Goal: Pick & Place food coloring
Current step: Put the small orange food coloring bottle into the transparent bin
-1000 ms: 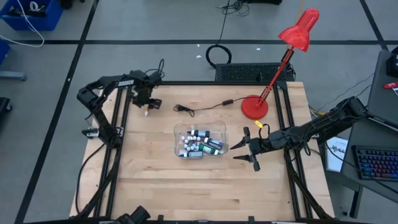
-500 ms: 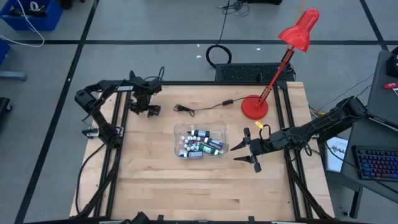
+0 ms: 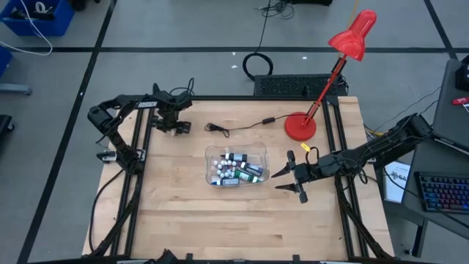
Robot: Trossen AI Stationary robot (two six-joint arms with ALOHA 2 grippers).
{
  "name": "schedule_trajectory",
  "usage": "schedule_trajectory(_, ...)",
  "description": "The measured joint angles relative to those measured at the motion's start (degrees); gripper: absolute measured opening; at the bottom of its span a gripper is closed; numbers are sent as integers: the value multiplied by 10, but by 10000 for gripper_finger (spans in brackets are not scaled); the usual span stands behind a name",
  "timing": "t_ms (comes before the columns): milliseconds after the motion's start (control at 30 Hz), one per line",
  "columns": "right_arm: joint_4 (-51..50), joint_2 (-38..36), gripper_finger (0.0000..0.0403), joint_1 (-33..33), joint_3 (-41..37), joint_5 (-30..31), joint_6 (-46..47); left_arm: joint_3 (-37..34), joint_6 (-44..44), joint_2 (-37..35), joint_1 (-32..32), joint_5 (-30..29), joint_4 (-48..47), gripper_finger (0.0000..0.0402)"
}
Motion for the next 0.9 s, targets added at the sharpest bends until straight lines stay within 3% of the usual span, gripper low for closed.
schedule_trajectory(567, 0, 0, 171, 0, 0, 0, 2, -7, -5, -1, -18, 9, 19, 59)
schedule_trajectory(733, -2, 0, 171, 0, 0, 0, 0, -7, 83, -16, -36, 3, 15, 56)
schedule_trajectory(900, 2, 0, 171, -1, 0, 3, -17, 0, 140, -113, -113, -18, -9, 56)
